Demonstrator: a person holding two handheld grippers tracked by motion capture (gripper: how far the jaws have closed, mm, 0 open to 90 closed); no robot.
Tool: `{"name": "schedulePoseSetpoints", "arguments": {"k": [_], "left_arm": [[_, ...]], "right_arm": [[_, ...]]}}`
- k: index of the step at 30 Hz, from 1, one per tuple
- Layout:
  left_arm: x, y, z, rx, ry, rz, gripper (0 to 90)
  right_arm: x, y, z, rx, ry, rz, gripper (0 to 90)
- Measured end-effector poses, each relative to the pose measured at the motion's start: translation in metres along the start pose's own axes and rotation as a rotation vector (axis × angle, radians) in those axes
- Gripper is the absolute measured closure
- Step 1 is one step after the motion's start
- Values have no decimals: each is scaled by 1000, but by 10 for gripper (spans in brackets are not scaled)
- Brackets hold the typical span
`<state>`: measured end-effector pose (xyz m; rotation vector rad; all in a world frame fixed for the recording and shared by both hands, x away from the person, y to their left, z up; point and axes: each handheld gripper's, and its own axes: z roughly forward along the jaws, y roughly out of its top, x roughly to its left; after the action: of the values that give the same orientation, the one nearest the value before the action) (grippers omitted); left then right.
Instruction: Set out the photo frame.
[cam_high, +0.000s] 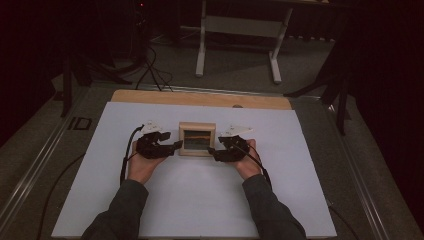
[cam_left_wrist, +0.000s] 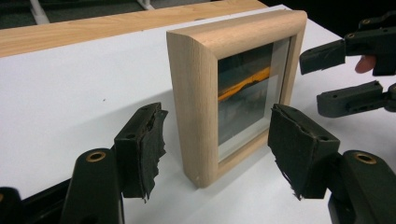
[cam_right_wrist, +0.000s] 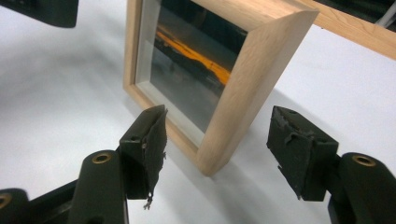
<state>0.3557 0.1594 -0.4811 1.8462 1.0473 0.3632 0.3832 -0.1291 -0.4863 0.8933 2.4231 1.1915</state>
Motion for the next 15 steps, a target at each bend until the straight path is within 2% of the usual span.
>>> {"name": "schedulePoseSetpoints", "arguments": {"k": [4,8,11,15], "left_arm": [[0,-2,-6,3,-1,13,360],[-1,-8,-21,-12,1,29,360],[-3,-13,-31,-28,10,36,355],[-6,-19,-40,-31,22,57,355]], "right_arm": [[3,0,-4,6,5,-20,364],[7,-2,-14,5,13,-49,359],[7,-5,-18,1,16,-53,358],[6,-18,-32,-11,17,-49,352]]}}
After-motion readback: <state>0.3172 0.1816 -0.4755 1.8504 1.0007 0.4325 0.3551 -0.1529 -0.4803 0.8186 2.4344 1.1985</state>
